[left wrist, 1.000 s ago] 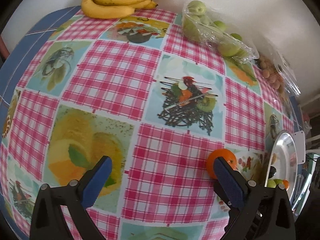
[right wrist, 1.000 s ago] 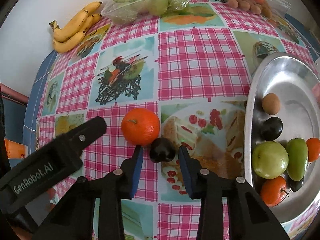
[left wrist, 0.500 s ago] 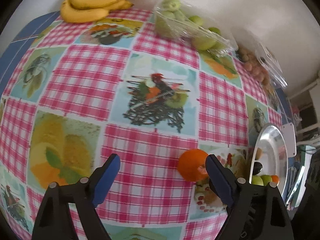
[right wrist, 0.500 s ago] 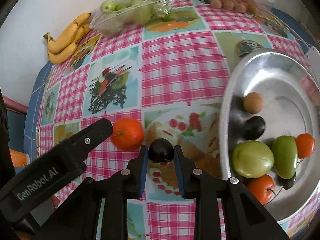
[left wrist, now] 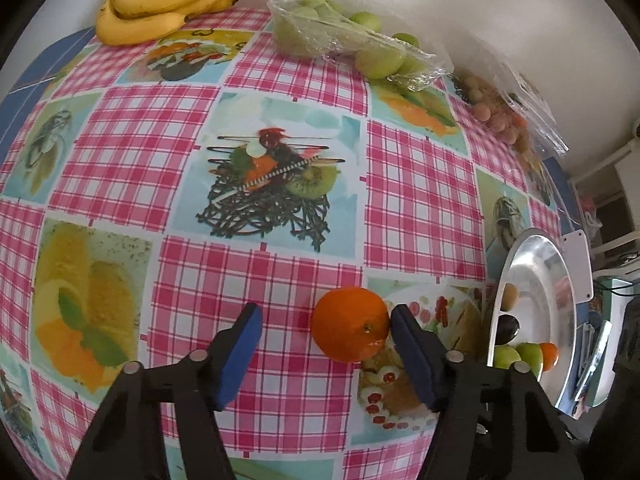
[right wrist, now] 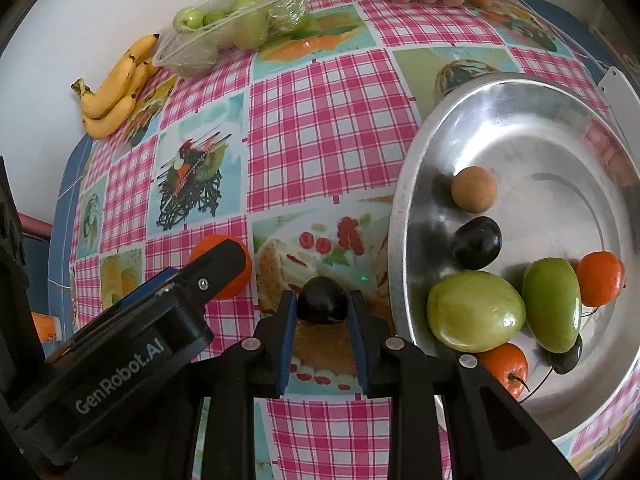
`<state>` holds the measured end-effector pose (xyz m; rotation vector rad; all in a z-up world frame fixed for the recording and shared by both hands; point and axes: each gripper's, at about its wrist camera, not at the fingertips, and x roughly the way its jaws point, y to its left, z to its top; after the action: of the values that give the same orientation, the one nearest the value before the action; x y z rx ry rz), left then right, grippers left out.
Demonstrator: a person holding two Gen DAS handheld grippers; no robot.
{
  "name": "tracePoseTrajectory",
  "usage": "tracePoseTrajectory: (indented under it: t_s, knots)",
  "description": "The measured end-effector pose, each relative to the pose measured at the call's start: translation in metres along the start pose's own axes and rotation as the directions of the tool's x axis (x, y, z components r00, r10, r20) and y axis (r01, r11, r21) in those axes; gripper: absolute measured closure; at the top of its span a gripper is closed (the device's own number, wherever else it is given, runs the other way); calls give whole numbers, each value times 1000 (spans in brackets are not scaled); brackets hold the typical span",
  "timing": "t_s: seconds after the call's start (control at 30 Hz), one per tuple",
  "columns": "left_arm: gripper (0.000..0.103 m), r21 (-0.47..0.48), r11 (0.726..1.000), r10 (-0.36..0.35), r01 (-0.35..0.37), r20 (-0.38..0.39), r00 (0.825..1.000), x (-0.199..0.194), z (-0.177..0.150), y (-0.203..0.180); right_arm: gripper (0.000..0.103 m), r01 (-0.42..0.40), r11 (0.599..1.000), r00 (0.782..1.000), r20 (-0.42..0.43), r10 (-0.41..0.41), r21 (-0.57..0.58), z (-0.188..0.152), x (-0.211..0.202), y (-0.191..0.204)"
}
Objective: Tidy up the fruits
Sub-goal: 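Grasp the dark cherry with the right tool while the left tool grasps the tangerine, then carry the tangerine and dark cherry over the steel bowl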
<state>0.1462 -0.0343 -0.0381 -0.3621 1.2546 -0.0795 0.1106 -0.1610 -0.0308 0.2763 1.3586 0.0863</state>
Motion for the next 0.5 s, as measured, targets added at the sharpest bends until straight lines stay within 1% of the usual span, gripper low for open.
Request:
tracePoseTrajectory:
  t_s: [0.03, 0.1, 0.13, 0.27, 0.4, 0.5]
  knots:
    - [44, 0, 1000, -13, 13, 0, 1000, -1, 0, 0, 76, -1, 1000, 1000, -1, 1, 1, -1, -1, -1]
    - [60, -5, 998, -55, 55, -4, 998, -1, -1, 0, 76, -3, 1000, 1000, -1, 3, 4, -2, -3, -3]
    - [60, -6, 998, -61, 61, -4, 998, -1, -1, -1, 76, -5, 1000, 1000, 0, 5, 6, -2, -3, -3]
    - [60, -4, 999, -44, 44, 3, 999, -2, -1, -3, 76, -6, 1000, 1000, 1, 6, 5, -2, -6, -4]
    - [60, -13, 999, -47, 47, 7, 999, -4, 0, 1, 76, -13, 1000, 1000, 8, 13, 3, -1, -9, -2]
    - [60, -16, 999, -47, 48, 20, 999, -11, 2, 3, 76, -16, 1000, 1000, 14, 16, 0, 1, -12, 1]
